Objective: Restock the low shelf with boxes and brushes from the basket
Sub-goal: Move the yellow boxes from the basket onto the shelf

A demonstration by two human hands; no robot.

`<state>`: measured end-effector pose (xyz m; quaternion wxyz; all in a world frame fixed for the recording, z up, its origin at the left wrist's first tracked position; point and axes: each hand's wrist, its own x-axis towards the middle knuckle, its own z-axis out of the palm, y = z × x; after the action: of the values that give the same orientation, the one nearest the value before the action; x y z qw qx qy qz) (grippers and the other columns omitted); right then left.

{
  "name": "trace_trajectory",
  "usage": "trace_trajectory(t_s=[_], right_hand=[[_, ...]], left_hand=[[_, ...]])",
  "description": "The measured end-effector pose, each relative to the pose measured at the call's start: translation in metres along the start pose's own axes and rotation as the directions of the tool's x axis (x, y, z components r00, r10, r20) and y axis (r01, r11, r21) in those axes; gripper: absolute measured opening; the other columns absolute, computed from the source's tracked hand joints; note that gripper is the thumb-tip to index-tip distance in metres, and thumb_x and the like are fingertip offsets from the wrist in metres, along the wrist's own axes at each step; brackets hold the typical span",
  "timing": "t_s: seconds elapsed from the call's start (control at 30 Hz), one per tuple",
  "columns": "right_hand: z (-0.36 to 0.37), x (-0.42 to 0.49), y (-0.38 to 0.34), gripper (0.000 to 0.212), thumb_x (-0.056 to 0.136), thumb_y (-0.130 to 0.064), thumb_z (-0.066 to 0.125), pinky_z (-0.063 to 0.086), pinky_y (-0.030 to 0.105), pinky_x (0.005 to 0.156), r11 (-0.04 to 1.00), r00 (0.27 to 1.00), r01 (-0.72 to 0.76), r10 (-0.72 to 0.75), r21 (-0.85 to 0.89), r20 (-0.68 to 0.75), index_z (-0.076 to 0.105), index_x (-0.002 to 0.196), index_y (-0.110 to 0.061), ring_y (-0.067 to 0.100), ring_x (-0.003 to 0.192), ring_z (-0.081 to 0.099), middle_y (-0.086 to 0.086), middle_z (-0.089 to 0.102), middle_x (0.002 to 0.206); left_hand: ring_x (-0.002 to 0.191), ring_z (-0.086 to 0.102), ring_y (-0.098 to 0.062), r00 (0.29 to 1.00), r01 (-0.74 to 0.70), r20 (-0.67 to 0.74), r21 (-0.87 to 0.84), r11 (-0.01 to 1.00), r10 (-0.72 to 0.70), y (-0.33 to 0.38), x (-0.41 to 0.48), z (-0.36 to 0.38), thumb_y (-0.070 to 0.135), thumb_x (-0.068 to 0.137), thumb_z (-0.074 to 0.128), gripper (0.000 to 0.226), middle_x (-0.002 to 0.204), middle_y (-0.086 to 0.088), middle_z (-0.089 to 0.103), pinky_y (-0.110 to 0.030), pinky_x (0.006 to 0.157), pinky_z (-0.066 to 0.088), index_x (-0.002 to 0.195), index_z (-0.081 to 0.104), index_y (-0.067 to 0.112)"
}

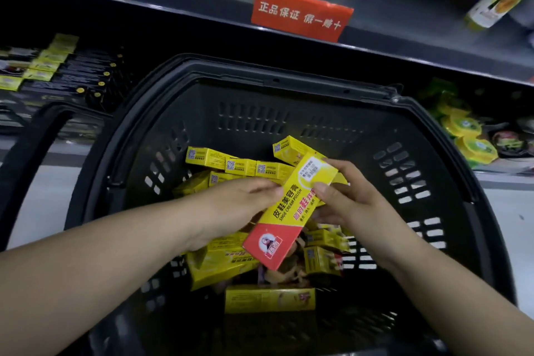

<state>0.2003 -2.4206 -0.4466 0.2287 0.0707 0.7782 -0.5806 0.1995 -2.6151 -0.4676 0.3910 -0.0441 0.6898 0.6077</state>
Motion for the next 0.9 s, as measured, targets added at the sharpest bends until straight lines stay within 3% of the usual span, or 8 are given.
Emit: trace_trajectory(t_s=[0.17, 0.3, 0.43, 0.53, 0.63, 0.73, 0.8, 0.9], right_hand=[[0.005, 0.001, -0.002, 0.027, 0.088, -0.023, 0.060, 0.057, 0.023, 0.064, 0.996, 1.000, 0.000, 0.001, 0.090, -0.021, 0.050, 0.113, -0.019, 0.020, 0.071, 0.072, 0.009, 0.073, 0.089], [0.008, 0.006, 0.003, 0.022, 0.093, -0.031, 0.051, 0.058, 0.023, 0.067, 0.992, 1.000, -0.009, 0.008, 0.126, 0.009, 0.052, 0.115, -0.028, 0.021, 0.076, 0.072, 0.003, 0.073, 0.090], [-0.001, 0.021, 0.019, 0.019, 0.095, -0.033, 0.049, 0.054, 0.027, 0.076, 0.988, 0.998, -0.058, 0.060, -0.146, 0.008, 0.050, 0.113, -0.026, 0.014, 0.079, 0.068, 0.001, 0.067, 0.097], [0.011, 0.027, 0.034, 0.036, 0.086, -0.030, 0.064, 0.047, 0.023, 0.081, 0.821, 0.972, 0.114, 0.023, -0.559, 0.232, 0.048, 0.119, -0.028, 0.010, 0.096, 0.059, -0.010, 0.057, 0.115], [0.044, 0.033, 0.047, 0.065, 0.083, -0.032, 0.068, 0.040, 0.026, 0.096, 0.615, 0.908, 0.355, -0.047, -0.704, 0.417, 0.037, 0.138, -0.023, 0.015, 0.121, 0.047, -0.003, 0.045, 0.138], [0.078, 0.040, 0.055, 0.070, 0.086, -0.036, 0.064, 0.034, 0.034, 0.103, 0.312, 0.826, 0.558, -0.116, -0.769, 0.552, 0.029, 0.142, -0.014, 0.026, 0.128, 0.038, 0.008, 0.041, 0.142], [0.089, 0.043, 0.054, 0.066, 0.089, -0.036, 0.060, 0.035, 0.035, 0.102, 0.254, 0.815, 0.575, -0.099, -0.777, 0.571, 0.030, 0.142, -0.013, 0.029, 0.127, 0.040, 0.010, 0.043, 0.141], [0.080, 0.040, 0.044, 0.053, 0.092, -0.034, 0.056, 0.042, 0.033, 0.087, 0.302, 0.836, 0.547, -0.150, -0.780, 0.528, 0.036, 0.139, -0.021, 0.028, 0.116, 0.050, 0.008, 0.054, 0.129]], left_hand=[[0.092, 0.070, -0.014, 0.994, -0.066, 0.084, 0.013, 0.998, 0.065, -0.005, 0.001, 0.000, 0.055, 0.068, 0.066, 0.046, 0.099, 0.006, 0.073, -0.034, 0.087, 0.054, 0.109, 0.062, 0.034], [0.085, 0.071, -0.014, 0.998, -0.067, 0.002, 0.151, 0.986, 0.067, -0.001, 0.002, -0.003, 0.050, 0.052, 0.078, 0.066, 0.095, 0.004, 0.073, -0.039, 0.084, 0.056, 0.111, 0.058, 0.029], [0.062, 0.070, -0.010, 0.976, -0.026, -0.215, 0.070, 0.997, 0.041, 0.004, 0.002, -0.021, 0.040, 0.047, 0.081, 0.068, 0.080, 0.003, 0.073, -0.022, 0.052, 0.055, 0.108, 0.053, 0.026], [0.067, 0.070, -0.012, 0.942, -0.034, -0.332, 0.041, 0.999, 0.045, 0.006, 0.004, -0.033, 0.037, 0.067, 0.077, 0.054, 0.089, 0.002, 0.070, -0.026, 0.056, 0.056, 0.113, 0.050, 0.027], [0.076, 0.069, -0.020, 0.920, -0.032, -0.387, 0.084, 0.996, 0.062, 0.007, 0.003, -0.039, 0.033, 0.080, 0.070, 0.042, 0.093, -0.002, 0.068, -0.035, 0.066, 0.057, 0.112, 0.046, 0.025], [0.070, 0.068, -0.015, 0.919, -0.003, -0.390, 0.150, 0.989, 0.062, 0.006, 0.001, -0.041, 0.032, 0.083, 0.068, 0.037, 0.088, -0.001, 0.067, -0.029, 0.058, 0.053, 0.110, 0.044, 0.025], [0.069, 0.068, -0.014, 0.924, 0.011, -0.377, 0.185, 0.983, 0.060, 0.005, 0.001, -0.042, 0.029, 0.084, 0.067, 0.035, 0.087, 0.000, 0.066, -0.027, 0.056, 0.053, 0.110, 0.044, 0.023], [0.077, 0.068, -0.019, 0.928, 0.035, -0.368, 0.239, 0.970, 0.057, 0.004, 0.002, -0.042, 0.029, 0.086, 0.061, 0.030, 0.091, -0.003, 0.067, -0.035, 0.070, 0.057, 0.111, 0.046, 0.023]])
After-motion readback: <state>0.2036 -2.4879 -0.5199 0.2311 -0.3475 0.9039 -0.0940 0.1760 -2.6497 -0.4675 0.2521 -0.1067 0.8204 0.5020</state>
